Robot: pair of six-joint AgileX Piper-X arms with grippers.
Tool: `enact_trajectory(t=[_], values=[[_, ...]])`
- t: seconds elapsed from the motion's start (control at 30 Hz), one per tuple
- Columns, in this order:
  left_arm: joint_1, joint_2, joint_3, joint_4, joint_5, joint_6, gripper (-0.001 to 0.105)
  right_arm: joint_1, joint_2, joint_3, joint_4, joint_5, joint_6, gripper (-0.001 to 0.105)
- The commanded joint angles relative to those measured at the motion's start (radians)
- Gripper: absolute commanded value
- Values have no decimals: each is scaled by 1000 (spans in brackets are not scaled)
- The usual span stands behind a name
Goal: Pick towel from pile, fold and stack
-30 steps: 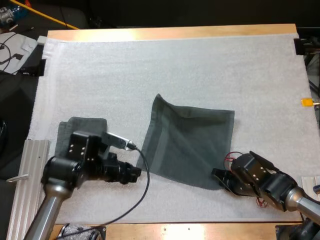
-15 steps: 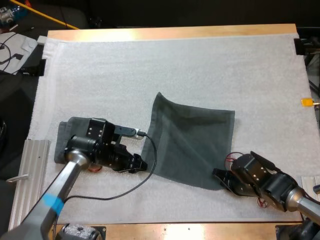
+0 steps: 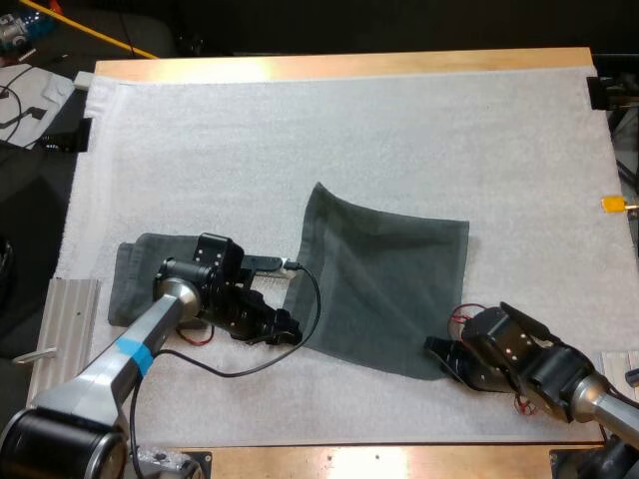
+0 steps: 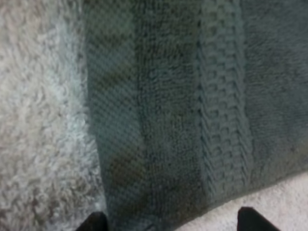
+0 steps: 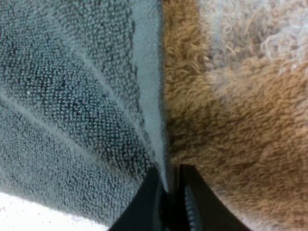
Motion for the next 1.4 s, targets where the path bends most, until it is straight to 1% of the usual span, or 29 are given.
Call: enact_trajectory(t=[0.0, 0.07, 0.23, 0.33, 0.37, 0.43, 0.53, 0.57, 0.73, 0.8, 0.83, 0.93, 0.97, 1.0, 1.17, 1.27, 1.37], values=[[-2, 25, 1, -12, 25, 2, 54, 2, -7, -4, 15, 2, -4, 0], [-5, 20, 0, -9, 19, 1, 53, -1, -7, -2, 18, -1, -7, 0], [-6, 34, 1, -19, 52, -3, 47, 1, -9, -4, 21, 0, -9, 0], [-7, 35, 1, -18, 59, -3, 43, -1, -11, -4, 23, 0, -10, 0], [-7, 34, 2, -17, 58, -4, 40, -1, -11, -4, 22, 0, -11, 0], [-6, 33, 1, -13, 56, -3, 29, -1, -9, -2, 22, 0, -11, 0], [-6, 31, 0, 4, 61, 0, 4, 1, -12, -2, 19, -7, -14, 0], [-6, 33, 0, 13, 63, 4, 1, 0, -13, -3, 19, -10, -16, 1], [-8, -10, 0, 92, 75, 50, 0, 1, -27, -26, 38, -28, -48, 0], [-8, -47, -1, 135, 75, 73, 0, 0, -48, -56, 81, -17, -72, 0], [-9, -91, 0, 178, 75, 88, 0, -2, -69, -89, 140, -5, -98, 0], [-12, -68, -1, 158, 57, 82, 0, -3, -48, -69, 115, -35, -80, 1], [-35, -124, -1, 209, 54, 96, 0, -6, -70, -92, 164, -44, -100, 1], [-52, -151, -1, 233, 50, 99, 0, -6, -80, -104, 194, -49, -111, 1], [-171, -283, 0, 322, 14, 87, 0, 1, -165, -137, 332, -73, -148, 0], [-220, -334, 1, 337, -7, 72, 0, 24, -211, -139, 367, -85, -145, 1], [-228, -349, 0, 315, -2, 57, 0, 54, -228, -135, 353, -82, -126, 1]])
